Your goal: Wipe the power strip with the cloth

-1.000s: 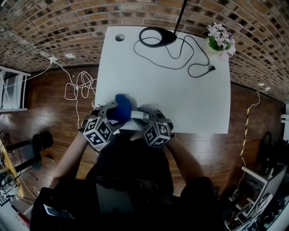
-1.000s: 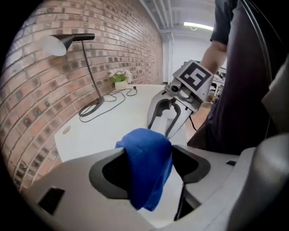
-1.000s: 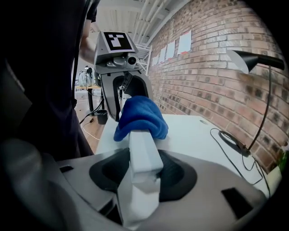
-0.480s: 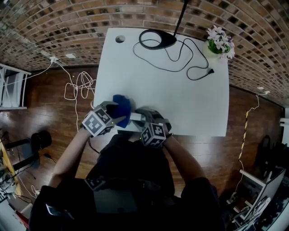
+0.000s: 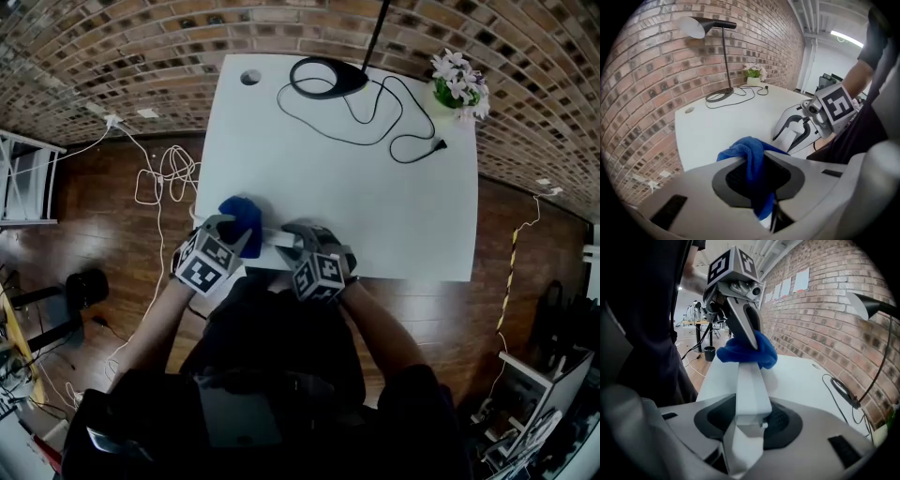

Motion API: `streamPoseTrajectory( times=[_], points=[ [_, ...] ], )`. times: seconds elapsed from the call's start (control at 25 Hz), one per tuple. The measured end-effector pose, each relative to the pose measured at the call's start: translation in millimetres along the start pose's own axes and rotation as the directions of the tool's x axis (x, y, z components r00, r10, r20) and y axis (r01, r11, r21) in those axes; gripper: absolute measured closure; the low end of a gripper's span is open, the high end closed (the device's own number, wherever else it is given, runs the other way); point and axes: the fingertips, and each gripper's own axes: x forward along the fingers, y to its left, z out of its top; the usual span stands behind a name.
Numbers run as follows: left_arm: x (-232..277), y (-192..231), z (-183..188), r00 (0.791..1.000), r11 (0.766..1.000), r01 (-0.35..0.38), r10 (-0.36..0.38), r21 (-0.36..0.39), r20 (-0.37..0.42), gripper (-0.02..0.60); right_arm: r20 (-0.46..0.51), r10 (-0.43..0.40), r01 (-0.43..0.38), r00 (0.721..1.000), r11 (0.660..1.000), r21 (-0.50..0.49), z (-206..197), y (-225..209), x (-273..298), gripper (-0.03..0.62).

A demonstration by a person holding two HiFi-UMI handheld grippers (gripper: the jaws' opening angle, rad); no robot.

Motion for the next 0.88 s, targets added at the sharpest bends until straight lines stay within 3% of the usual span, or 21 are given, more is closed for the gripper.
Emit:
streamPoseTrajectory(
  times=[0.16,0.32,0.48,0.88],
  points=[
    [-16,21,-19,0.992,0.991,-0.125,0.126,-0.04,0.025,0.515,0.003,-0.01,0.01,1.0,1.0,-0.007,-4,0,1,0.419],
    [-22,28,-28,0.982,0.982,-0.181,0.184,-0.057,0.043,0.515,-0.006,-0.005,0.005,1.0,1.0,0.012,-1,0,-1,0.419],
    [-27,32,-30,0.976,0.974,-0.18,0.195,-0.14,0.101,0.515,-0.008,-0.009,0.009,1.0,1.0,0.024,2,0,-1,0.419],
    [-34,48,-41,0.968,0.957,-0.189,0.219,-0.218,0.126,0.515,-0.007,0.006,-0.006,1.0,0.998,0.069,-2,2,2,0.418]
  ],
)
